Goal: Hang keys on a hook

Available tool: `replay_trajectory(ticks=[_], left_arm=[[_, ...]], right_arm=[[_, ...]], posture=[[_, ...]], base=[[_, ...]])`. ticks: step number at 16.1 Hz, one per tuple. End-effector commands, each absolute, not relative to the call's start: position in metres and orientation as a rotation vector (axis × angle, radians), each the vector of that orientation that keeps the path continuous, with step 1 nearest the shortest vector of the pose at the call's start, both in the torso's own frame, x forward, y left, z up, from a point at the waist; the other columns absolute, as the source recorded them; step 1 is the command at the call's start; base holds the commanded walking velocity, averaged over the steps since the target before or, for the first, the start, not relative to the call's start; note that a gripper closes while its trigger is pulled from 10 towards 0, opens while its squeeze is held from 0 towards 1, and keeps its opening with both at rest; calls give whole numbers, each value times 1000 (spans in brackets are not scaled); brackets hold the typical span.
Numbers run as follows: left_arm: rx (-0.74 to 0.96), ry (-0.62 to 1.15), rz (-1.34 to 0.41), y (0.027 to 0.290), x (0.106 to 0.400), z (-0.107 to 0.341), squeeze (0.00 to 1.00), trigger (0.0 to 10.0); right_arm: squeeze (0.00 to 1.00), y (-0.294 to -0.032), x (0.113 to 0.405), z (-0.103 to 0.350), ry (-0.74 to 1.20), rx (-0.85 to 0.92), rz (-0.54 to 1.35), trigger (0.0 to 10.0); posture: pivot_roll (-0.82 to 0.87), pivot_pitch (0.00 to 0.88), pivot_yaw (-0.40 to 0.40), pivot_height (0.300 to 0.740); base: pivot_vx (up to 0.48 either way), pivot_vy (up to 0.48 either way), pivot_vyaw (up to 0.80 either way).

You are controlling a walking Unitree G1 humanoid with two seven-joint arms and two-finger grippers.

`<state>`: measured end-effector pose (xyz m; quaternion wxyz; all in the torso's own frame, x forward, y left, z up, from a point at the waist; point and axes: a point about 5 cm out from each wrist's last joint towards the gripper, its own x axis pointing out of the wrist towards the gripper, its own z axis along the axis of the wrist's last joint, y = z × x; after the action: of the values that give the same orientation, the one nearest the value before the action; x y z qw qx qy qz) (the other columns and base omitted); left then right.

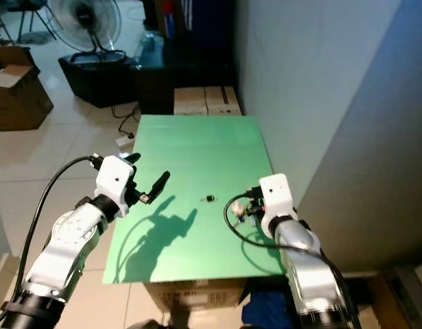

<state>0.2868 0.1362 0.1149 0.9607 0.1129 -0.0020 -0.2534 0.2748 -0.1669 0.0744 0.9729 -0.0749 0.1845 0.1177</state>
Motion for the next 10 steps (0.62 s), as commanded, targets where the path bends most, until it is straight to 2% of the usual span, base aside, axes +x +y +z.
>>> replay_trajectory(ticks=[1,3,5,10], left_arm=[[235,1,-532,135,285,116,0,10000],[230,7,-568,130,281,116,0,10000],[223,14,-601,128,275,120,0,10000],[243,36,-629,139,266,126,0,10000]], right_arm=[[1000,-168,279,73,395,-132,243,10000],[1000,-171,292,60,458,-128,269,10000],[1000,-184,306,46,509,-121,237,10000],[1000,-191,312,30,586,-51,250,10000]], posture=[[-82,82,71,740],[-81,90,71,740],[-34,130,73,740],[18,141,93,740]], base=[[0,0,0],[0,0,0],[0,0,0],[0,0,0]])
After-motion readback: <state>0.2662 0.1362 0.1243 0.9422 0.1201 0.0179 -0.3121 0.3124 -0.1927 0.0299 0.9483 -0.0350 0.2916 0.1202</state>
